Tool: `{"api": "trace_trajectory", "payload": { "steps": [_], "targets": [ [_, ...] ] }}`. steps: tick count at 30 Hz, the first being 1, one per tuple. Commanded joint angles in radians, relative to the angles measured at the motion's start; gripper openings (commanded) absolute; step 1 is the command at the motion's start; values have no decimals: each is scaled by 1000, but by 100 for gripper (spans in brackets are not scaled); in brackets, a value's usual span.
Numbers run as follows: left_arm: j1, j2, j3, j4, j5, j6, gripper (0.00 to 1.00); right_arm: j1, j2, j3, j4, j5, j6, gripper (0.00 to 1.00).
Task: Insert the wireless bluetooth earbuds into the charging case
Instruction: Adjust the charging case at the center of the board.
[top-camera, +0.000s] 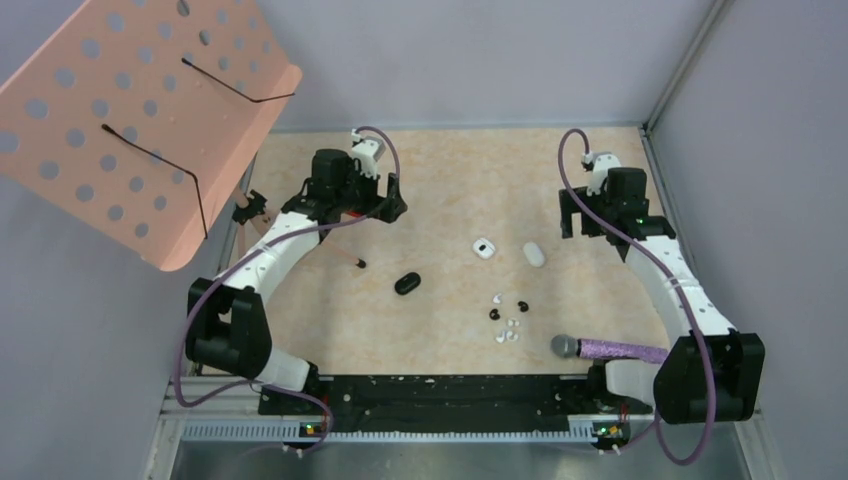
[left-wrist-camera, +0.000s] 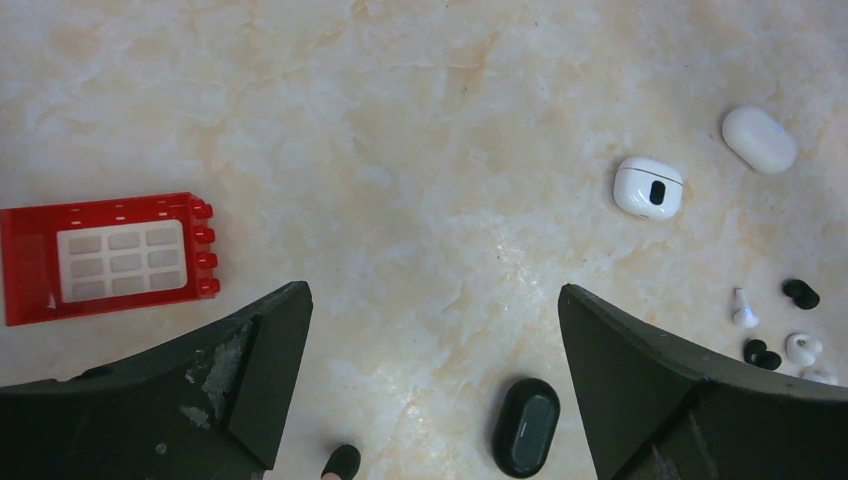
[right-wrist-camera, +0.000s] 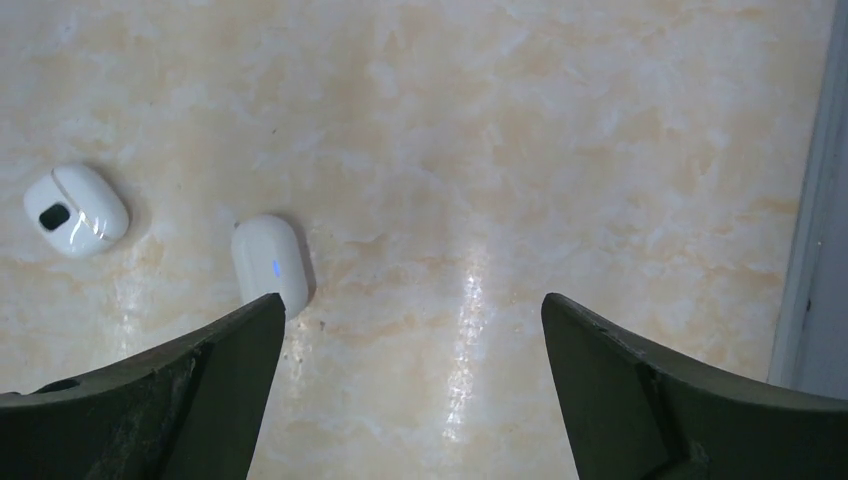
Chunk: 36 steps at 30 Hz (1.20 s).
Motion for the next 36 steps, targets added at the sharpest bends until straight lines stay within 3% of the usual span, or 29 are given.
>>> {"api": "trace_trajectory", "payload": {
  "steps": [1, 5, 8, 17, 27, 36],
  "targets": [
    [1, 36, 52, 62, 50, -86, 99, -6, -50, -27, -33, -170, -105, 99],
    [1, 57, 58, 17, 101, -105, 94, -5, -32, -28, -101, -346, -148, 91],
    [1, 61, 43, -5, 128, -114, 89, 3, 20, -6, -137, -395, -95, 79],
    [3, 33, 10, -52, 119, -72, 86, 41, 161, 19, -108, -333, 61, 59],
    [1, 38, -4, 1, 136, -132, 83, 64, 251, 7, -24, -278, 125, 55],
    [1, 50, 11, 14, 138, -155, 84, 66, 371, 64, -10, -259, 26, 58]
  ]
}}
